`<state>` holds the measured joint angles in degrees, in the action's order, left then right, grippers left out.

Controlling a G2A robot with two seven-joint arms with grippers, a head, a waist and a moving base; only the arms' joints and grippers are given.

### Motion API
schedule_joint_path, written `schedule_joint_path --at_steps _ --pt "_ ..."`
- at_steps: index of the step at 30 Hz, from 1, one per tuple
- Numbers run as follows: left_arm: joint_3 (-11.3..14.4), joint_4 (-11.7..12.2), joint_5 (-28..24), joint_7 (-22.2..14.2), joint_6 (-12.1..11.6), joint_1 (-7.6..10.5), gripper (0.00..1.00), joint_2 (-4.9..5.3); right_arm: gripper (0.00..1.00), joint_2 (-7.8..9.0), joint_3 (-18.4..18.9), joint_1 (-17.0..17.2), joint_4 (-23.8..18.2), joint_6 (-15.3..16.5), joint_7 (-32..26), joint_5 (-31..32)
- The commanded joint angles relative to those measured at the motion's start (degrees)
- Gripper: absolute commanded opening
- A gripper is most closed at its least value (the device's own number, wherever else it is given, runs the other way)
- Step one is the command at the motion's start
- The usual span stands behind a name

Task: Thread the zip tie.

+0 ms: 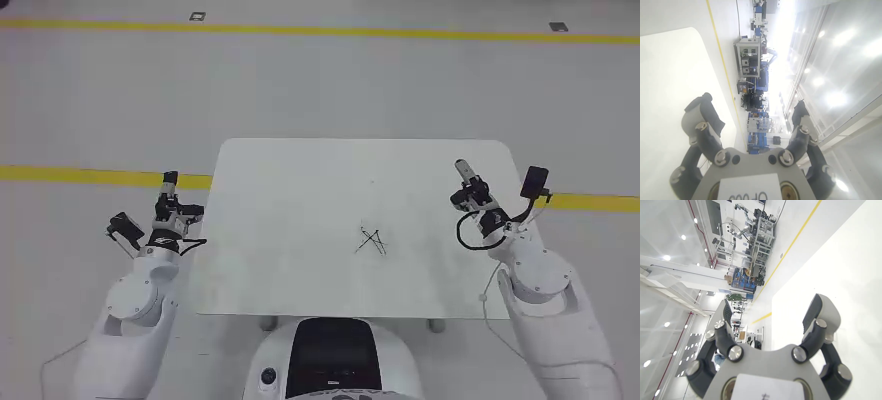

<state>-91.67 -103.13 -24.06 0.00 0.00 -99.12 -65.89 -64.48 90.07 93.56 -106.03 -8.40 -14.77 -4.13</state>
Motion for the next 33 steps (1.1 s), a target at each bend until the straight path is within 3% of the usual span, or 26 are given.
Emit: schedule_joint_path --at_steps 1,4,7,11,15,25,28,33 --pt "0.0 0.0 0.0 0.0 0.0 0.0 1.0 0.0 1.0 0.0 0.0 0.0 0.0 0.0 0.0 0.0" --pt "0.0 0.0 0.0 0.0 0.0 0.0 1.0 0.0 1.0 0.64 -0.5 -0.7 -1.6 -0.1 -4.5 8.4" --pt "0.0 0.0 0.0 0.0 0.0 0.0 1.0 0.0 1.0 1.21 -1.4 -3.0 -2.1 -2.1 -10.3 15.1" --pt "0.0 0.0 0.0 0.0 0.0 0.0 1.0 0.0 1.0 1.69 -5.2 -7.7 -1.0 -6.0 -17.9 24.2" --pt "0.0 0.0 0.0 0.0 0.0 0.0 1.0 0.0 1.0 2.16 -10.3 -12.1 1.4 -6.6 -26.6 34.3" --pt "0.0 0.0 0.0 0.0 0.0 0.0 1.0 0.0 1.0 2.19 -10.5 -12.3 1.6 -6.7 -26.8 35.1" --pt "0.0 0.0 0.0 0.0 0.0 0.0 1.0 0.0 1.0 2.41 -11.5 -12.6 0.7 -5.2 -28.3 38.7" --pt "0.0 0.0 0.0 0.0 0.0 0.0 1.0 0.0 1.0 2.6 -16.4 -17.8 0.7 -4.2 -38.7 46.5"
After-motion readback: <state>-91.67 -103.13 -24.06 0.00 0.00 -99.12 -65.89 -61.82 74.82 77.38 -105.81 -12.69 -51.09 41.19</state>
